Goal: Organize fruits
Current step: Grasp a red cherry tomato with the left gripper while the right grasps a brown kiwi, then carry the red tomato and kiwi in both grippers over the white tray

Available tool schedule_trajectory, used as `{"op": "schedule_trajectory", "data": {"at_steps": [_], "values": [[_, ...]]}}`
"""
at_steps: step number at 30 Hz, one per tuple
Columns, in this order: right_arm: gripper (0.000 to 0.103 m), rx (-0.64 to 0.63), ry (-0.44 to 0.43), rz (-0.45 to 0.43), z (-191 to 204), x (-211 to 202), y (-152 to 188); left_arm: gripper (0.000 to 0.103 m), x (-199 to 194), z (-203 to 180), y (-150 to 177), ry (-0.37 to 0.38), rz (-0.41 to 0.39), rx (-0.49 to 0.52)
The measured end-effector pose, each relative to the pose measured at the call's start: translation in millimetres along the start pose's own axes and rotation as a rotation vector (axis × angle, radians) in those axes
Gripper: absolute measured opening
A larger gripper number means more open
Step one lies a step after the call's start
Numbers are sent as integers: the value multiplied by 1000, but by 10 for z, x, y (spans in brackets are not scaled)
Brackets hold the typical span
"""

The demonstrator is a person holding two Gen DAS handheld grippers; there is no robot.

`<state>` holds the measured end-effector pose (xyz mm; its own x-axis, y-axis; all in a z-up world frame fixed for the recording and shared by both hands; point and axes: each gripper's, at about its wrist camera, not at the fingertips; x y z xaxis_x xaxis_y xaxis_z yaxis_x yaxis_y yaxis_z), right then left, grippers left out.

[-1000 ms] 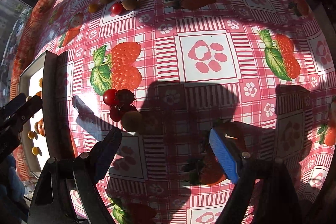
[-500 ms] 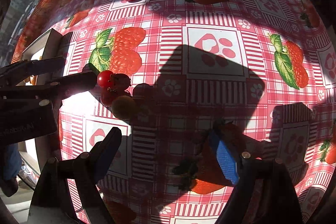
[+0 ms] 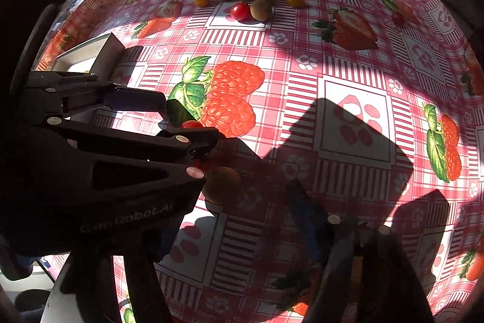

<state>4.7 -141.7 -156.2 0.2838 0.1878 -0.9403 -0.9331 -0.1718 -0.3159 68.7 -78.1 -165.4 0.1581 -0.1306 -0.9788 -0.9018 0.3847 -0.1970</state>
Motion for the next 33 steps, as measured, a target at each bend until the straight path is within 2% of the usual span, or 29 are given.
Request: {"op": "schedule_trajectory", "data": {"at_steps": [1, 2, 3, 4, 5, 7, 17, 21, 26, 33], "values": [[58, -13, 3, -4, 17, 3, -12, 55, -5, 3, 3, -9, -2, -3], [54, -27, 2, -6, 35, 8, -26, 47, -5, -3, -4, -20, -5, -5], [47, -43, 2, -6, 65, 19, -40, 41, -9, 7, -4, -28, -6, -9], [33, -55, 4, -4, 83, 28, -50, 37, -15, 26, -2, -29, -9, -16], [30, -64, 13, 2, 136, 81, -103, 34, -26, 52, 11, -28, -11, -25], [30, -51, 5, 10, 126, 100, -127, 23, -41, 104, 12, -31, -14, -43], [30, 157, -77, 51, -295, -41, -64, 23, -182, 300, 92, 17, -27, -131], [31, 201, -89, 49, -377, -115, -85, 23, -305, 352, 145, 22, -41, -154], [31, 215, -106, 45, -366, -173, -135, 23, -508, 566, 309, 20, -50, -179], [31, 163, -129, 44, -139, -245, -236, 23, -678, 728, 445, 9, -66, -215]]}}
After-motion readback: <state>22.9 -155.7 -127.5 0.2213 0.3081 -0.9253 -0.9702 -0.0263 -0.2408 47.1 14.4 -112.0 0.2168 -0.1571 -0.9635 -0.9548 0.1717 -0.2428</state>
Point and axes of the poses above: each gripper's, at about its wrist camera, not at the fingertips, and x roughly the way its jaws point, z to its left, y to its underside, and after that the axes turned 1 degree about -x, right-handed
